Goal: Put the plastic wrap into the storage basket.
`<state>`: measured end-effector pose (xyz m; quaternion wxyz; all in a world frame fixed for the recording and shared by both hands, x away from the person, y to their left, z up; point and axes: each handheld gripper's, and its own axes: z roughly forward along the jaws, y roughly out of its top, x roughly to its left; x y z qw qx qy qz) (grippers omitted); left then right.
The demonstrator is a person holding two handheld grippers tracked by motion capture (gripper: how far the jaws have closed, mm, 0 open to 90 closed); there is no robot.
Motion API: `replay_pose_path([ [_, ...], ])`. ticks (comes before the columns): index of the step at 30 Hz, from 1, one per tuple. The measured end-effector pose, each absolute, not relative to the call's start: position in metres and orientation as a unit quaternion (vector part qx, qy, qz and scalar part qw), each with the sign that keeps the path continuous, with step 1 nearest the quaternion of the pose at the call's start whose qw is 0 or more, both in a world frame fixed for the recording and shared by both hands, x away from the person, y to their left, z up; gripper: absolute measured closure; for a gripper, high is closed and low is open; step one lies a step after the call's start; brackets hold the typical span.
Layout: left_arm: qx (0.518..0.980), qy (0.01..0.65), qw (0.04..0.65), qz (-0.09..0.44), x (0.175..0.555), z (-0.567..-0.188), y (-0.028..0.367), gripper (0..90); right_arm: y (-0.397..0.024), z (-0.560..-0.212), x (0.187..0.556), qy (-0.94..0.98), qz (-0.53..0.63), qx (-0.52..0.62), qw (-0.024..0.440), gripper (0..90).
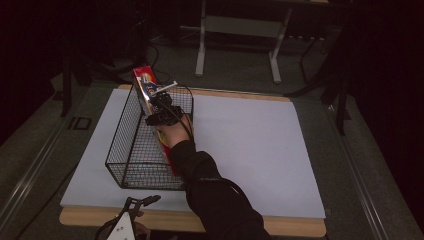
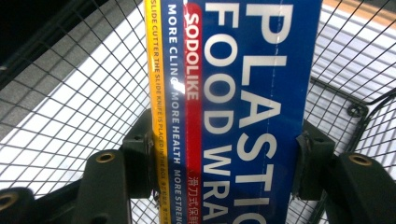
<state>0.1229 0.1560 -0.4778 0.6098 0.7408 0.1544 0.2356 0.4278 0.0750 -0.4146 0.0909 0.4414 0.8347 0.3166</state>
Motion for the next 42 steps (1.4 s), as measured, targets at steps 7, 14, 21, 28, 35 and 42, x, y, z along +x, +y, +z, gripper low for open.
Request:
replay_pose_path([
  [7, 0.74, 0.153, 0.611, 0.235, 0.123, -0.477, 0.157, 0.7, 0.085, -0.43, 0.431, 0.839, 0.301, 0.445, 0.09, 38.9],
  [14, 0.742, 0.151, 0.61, 0.234, 0.122, -0.477, 0.156, 0.7, 0.086, -0.431, 0.431, 0.839, 0.303, 0.442, 0.095, 37.5],
  [21, 0.743, 0.152, 0.608, 0.234, 0.123, -0.478, 0.155, 0.7, 0.082, -0.431, 0.43, 0.845, 0.309, 0.43, 0.073, 26.1],
  [28, 0.744, 0.152, 0.607, 0.235, 0.122, -0.478, 0.155, 0.7, 0.069, -0.425, 0.423, 0.84, 0.339, 0.42, 0.055, 12.4],
  [35, 0.744, 0.153, 0.607, 0.233, 0.123, -0.478, 0.154, 0.7, 0.051, -0.412, 0.413, 0.85, 0.363, 0.373, 0.08, 12.3],
  [42, 0.746, 0.155, 0.605, 0.232, 0.124, -0.479, 0.153, 0.6, 0.023, -0.395, 0.407, 0.849, 0.397, 0.336, 0.096, 13.3],
])
